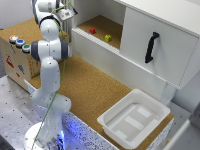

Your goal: Rotate right the purple block

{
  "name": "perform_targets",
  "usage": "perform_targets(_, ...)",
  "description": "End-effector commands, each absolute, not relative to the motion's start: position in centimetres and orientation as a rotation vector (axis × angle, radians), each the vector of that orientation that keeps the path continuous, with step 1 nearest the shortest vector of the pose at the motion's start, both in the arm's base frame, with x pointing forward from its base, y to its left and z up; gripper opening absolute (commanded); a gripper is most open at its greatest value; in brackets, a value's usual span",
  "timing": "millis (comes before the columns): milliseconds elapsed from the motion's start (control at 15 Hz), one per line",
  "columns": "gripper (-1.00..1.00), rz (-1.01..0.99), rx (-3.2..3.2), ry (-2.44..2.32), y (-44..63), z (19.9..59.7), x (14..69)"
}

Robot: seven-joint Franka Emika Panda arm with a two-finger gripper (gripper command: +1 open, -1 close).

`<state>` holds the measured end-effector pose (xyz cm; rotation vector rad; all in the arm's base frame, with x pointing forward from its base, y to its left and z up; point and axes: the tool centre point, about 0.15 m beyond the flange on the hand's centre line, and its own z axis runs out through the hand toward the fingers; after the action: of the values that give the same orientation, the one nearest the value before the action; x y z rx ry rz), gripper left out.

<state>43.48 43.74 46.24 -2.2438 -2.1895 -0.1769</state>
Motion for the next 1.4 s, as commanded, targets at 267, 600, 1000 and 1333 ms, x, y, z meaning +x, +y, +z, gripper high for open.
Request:
perform_targets(267, 1.0, 0.098, -2.176, -2.198, 46.7, 44.1, 45.1)
perform_targets(600, -1.0, 0.068, -2.25, -2.162, 47.2, 44.5, 45.7)
perform_targets(1000, -1.0, 0.081, -2.298, -2.093, 47.4, 42.9, 45.4)
perform_targets(1333, -1.0, 0.076, -2.312, -2.092, 47.4, 43.0, 45.1)
